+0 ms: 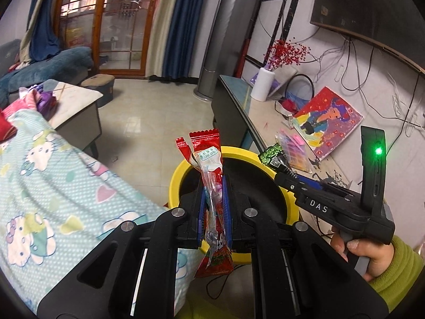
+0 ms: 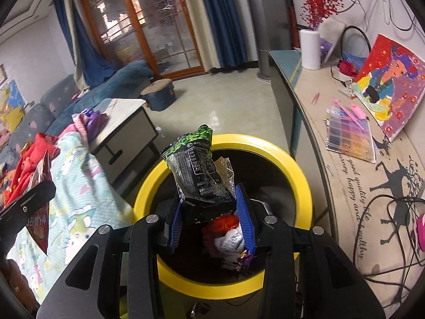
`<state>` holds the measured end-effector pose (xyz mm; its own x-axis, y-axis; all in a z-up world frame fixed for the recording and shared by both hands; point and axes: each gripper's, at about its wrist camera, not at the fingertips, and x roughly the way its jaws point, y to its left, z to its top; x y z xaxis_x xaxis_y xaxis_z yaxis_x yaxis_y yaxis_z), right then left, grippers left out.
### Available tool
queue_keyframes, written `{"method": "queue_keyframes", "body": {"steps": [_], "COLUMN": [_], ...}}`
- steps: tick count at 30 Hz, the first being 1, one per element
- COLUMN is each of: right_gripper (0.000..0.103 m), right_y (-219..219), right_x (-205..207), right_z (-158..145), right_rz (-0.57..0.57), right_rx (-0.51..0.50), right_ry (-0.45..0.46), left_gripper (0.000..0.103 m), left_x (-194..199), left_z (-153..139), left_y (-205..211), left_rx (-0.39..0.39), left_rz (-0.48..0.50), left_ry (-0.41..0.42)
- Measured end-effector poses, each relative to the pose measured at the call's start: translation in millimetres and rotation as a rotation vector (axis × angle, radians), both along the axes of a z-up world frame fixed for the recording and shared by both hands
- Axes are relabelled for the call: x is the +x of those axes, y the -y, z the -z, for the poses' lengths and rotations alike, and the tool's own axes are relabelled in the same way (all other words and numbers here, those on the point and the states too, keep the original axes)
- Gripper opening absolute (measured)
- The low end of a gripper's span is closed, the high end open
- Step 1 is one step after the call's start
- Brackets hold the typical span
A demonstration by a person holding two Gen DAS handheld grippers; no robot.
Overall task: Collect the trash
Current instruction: 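Carry the red wrapper and black snack bag over the yellow bin with both tools, then open both tools over the bin to drop the wrapper and bag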
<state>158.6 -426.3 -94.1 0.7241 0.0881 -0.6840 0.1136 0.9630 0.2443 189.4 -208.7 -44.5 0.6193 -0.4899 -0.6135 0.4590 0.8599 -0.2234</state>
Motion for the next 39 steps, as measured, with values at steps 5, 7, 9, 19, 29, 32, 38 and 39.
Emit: {"method": "queue_keyframes", "body": {"steps": [5, 7, 9, 19, 29, 32, 38, 39], "right_gripper": [0.036, 0.037, 0.038, 0.041, 0.043, 0.043, 0.05, 0.052], "right_y": [10, 15, 18, 24, 27, 28, 29, 29], "right_x": [2, 3, 3, 7, 11, 11, 10, 9], "right_z": [7, 11, 14, 27, 35, 37, 36, 36], "right_rz": [0.022, 0.035, 0.043, 0.066, 0.084, 0.085, 0.096, 0.097], "right_rx": [0.008, 0.015, 0.017, 0.03, 0.041, 0.044, 0.034, 0.033], "right_ry": [-0.015, -0.024, -0.031, -0.065, -0.088, -0.094, -0.088, -0.087], "left_gripper": [0.007, 0.007, 0.007, 0.008, 0.009, 0.017, 0.05, 0.053], "left_x": [5, 6, 9, 25, 41, 45, 48, 49], "left_z": [5, 8, 11, 29, 49, 54, 53, 52], "left_y": [13, 19, 24, 43, 63, 65, 63, 62], "left_rx": [-0.003, -0.002, 0.001, 0.009, 0.048, 0.053, 0.051, 0.05], "left_rz": [0.024, 0.034, 0.043, 0.084, 0.124, 0.132, 0.129, 0.125], "left_ry": [-0.001, -0.004, -0.013, -0.071, -0.127, -0.141, -0.147, -0.146]}}
